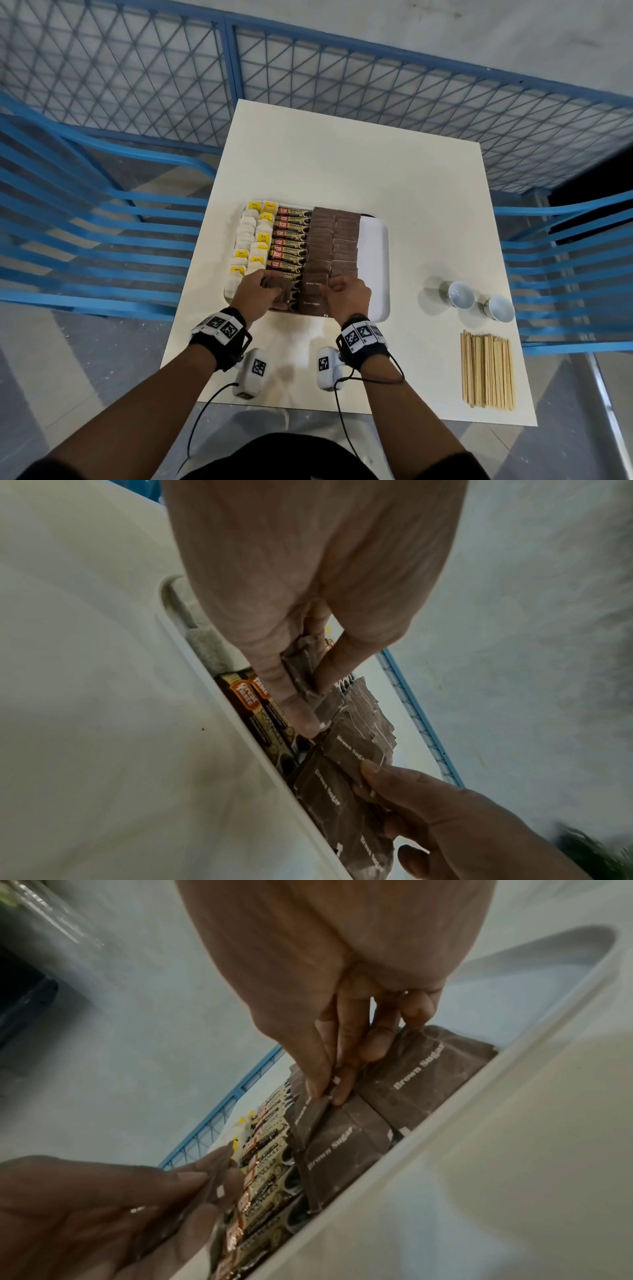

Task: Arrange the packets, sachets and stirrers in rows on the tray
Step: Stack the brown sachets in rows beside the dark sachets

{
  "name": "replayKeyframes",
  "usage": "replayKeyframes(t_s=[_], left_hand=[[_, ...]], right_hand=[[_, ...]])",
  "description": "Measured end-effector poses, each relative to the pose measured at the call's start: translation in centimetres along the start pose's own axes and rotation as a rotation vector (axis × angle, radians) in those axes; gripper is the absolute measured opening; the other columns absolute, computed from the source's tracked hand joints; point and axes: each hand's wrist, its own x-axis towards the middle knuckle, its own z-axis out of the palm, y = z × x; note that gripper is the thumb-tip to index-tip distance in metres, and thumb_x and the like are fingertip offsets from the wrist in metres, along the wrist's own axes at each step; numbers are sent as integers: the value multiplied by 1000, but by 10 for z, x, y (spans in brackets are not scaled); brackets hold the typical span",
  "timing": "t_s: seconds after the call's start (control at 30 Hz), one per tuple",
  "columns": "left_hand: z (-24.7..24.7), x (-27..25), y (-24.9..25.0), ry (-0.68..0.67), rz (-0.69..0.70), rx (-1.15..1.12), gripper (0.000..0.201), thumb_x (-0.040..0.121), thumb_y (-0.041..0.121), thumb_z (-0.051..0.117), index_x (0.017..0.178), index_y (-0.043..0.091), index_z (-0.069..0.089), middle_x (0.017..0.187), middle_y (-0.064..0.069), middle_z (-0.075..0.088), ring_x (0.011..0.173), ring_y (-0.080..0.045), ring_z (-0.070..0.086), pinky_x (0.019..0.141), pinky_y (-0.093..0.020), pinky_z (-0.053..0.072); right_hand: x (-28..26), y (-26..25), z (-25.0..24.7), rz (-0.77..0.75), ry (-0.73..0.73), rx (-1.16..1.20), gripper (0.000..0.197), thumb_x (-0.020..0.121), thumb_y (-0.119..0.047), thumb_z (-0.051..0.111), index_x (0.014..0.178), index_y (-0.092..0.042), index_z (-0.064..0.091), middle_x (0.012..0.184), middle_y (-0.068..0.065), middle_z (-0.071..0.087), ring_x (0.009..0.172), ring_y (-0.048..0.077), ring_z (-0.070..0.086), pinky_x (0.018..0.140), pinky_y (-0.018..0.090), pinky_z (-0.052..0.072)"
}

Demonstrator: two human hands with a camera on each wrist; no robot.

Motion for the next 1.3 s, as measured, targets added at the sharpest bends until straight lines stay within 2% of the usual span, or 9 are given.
replayKeyframes(t_s=[0.4,0.57,0.67,0.73,0.83,0.97,1.1,1.17,1.3], left_hand=[[1,1,8,-26,-18,-13,26,95,-11,56,113,5,65,108,-14,67,82,-29,73,67,-44,64],[4,0,13,-43,-3,-21,18,96,-1,63,111,8,68,105,-12,70,86,-25,73,69,-46,64],[6,0,14,-16,31,30,11,92,6,71,96,17,71,103,-10,74,94,-28,73,77,-54,62],[8,1,14,-17,47,50,11,89,9,75,91,19,72,101,-11,75,98,-29,73,80,-56,61],[16,-5,21,-33,54,33,6,91,8,74,93,12,70,102,-14,73,97,-29,72,76,-54,62],[23,-8,26,-39,86,4,3,88,10,76,90,10,74,99,-13,74,93,-27,71,72,-43,64],[29,-11,30,-72,112,-21,6,89,12,75,95,13,78,92,-3,76,82,-10,73,65,-23,60],[35,-13,33,-82,117,-57,13,90,12,74,102,8,77,92,-2,76,75,-4,73,58,-17,56],[44,-13,35,-54,98,-113,11,92,15,72,102,11,78,89,-8,77,73,-16,75,58,-37,64]], right_hand=[[4,2,5,-13,71,-38,20,72,-32,83,66,-27,65,80,-8,69,84,19,64,81,36,54],[5,1,-3,-30,147,74,11,82,-28,73,82,-20,66,76,-5,65,72,11,59,71,26,46],[0,-4,-5,-84,31,107,11,87,-30,72,93,-20,71,76,-10,65,69,-2,56,59,7,38],[-3,-7,-3,-171,-101,125,16,88,-33,73,100,-22,72,81,-17,66,74,-8,59,63,2,41],[-4,-11,-3,-262,-222,109,19,86,-34,76,102,-22,75,90,-12,73,82,-4,66,73,9,51],[0,-9,-9,-252,-189,153,9,85,-26,78,92,-21,78,84,-11,74,77,0,67,72,12,51],[8,-4,-22,-242,-145,184,3,84,-23,79,86,-22,79,79,-13,73,73,-4,65,71,8,48],[11,-3,-28,-235,-130,224,6,82,-21,80,82,-26,78,77,-12,73,72,-1,66,74,15,53],[16,-1,-34,-222,-112,307,15,77,-19,85,76,-32,76,77,-9,76,74,10,72,77,32,61]])
